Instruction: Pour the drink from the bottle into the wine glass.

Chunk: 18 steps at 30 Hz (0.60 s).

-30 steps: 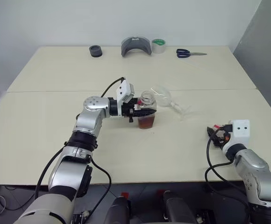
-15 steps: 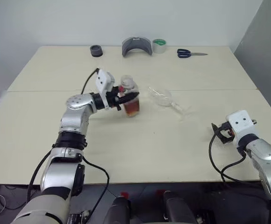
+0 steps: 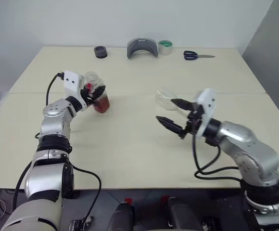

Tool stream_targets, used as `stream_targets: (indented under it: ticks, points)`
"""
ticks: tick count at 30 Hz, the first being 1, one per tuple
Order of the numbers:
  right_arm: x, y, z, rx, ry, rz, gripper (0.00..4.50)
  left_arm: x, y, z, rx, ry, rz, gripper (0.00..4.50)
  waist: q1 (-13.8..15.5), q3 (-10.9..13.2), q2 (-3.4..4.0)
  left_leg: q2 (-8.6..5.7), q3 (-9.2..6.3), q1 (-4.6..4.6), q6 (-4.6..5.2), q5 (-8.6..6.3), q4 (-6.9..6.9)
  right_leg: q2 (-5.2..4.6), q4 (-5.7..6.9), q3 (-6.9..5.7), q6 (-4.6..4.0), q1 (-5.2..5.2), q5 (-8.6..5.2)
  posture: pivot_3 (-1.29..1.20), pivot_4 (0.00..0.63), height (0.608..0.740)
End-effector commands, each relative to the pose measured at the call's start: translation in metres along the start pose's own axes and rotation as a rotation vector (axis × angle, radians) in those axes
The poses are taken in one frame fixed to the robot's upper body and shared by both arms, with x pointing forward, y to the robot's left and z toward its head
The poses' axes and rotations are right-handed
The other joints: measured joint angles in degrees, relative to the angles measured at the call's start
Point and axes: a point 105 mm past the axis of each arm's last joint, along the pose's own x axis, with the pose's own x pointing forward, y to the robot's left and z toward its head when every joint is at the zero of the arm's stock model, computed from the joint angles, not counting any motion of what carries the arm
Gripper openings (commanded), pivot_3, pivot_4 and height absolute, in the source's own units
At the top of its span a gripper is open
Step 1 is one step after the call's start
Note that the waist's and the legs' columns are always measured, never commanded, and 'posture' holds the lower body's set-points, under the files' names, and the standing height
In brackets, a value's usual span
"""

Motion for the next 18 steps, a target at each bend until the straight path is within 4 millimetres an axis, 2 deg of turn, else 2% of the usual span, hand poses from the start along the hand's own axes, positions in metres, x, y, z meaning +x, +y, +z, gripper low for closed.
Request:
stream_targets:
  ticks: [1,3,6,15,17,18]
  points:
    - [0.021,0.009,0.005,-0.039,-0.013,0.053,4.50,-0.004,0.019,0.021,0.051,-0.068,0.084,1.77,-0.01,0.00,0.00,-0.01,-0.01,0.00,-0.01,0.00,0.00,-0.01,0.00,0.00,0.00,0.00,0.00,0.00,0.150,0.740]
    - [0.037,0.018,0.008,-0.070,-0.022,0.095,4.50,-0.006,0.023,0.019,0.045,-0.069,0.114,1.77,-0.03,0.00,0.00,0.00,0.02,-0.01,-0.01,0.00,-0.01,-0.02,0.00,0.01,0.00,-0.04,0.00,0.00,0.150,0.740]
    - [0.051,0.024,0.010,-0.095,-0.034,0.125,4.50,-0.007,0.025,0.013,0.033,-0.060,0.133,1.77,-0.09,0.00,0.00,0.02,-0.01,0.01,-0.01,0.01,-0.02,0.00,0.08,-0.01,-0.01,-0.08,0.00,0.00,0.150,0.740]
    - [0.068,0.031,0.009,-0.120,-0.045,0.149,4.50,-0.011,0.028,-0.004,-0.015,-0.042,0.183,1.77,-0.11,-0.04,-0.06,0.01,0.00,0.02,-0.01,0.01,-0.01,-0.02,0.10,0.00,-0.01,-0.09,0.01,0.00,0.150,0.740]
    - [0.068,0.032,0.009,-0.121,-0.048,0.150,4.50,-0.012,0.028,-0.006,-0.029,-0.041,0.188,2.50,-0.11,-0.04,-0.06,0.01,0.00,0.02,-0.02,0.01,-0.01,-0.02,0.11,0.00,-0.01,-0.10,0.01,0.00,0.150,0.740]
    - [0.069,0.032,0.009,-0.122,-0.049,0.150,4.50,-0.012,0.028,-0.007,-0.036,-0.042,0.190,2.72,-0.11,-0.04,-0.06,0.01,0.00,0.02,-0.01,0.01,-0.01,-0.02,0.11,0.00,-0.01,-0.10,0.01,0.00,0.150,0.740]
